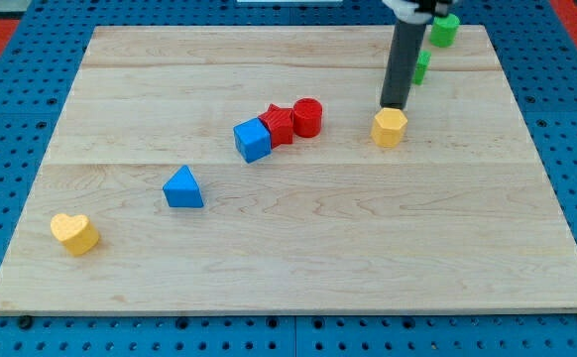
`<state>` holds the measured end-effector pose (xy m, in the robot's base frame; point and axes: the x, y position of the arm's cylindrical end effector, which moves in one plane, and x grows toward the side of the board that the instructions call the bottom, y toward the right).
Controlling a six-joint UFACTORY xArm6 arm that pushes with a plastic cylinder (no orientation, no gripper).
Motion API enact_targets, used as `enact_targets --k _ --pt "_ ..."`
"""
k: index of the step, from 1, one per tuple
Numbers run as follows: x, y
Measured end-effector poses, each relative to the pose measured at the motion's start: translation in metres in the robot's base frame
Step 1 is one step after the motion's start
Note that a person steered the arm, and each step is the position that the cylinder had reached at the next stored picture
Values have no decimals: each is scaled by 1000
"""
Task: Place the yellow hexagon diagonal to the green star
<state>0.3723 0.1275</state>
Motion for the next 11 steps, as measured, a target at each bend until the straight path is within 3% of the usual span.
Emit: enact_targets --k 1,2,3,4,5,8,9,10,11 --pt "38 -21" --pt "41 34" --pt "91 49" --pt "133 16" --pt "123 -16" --pt "30 -15" --pt "21 -3" --pt "46 8" --pt "52 -26"
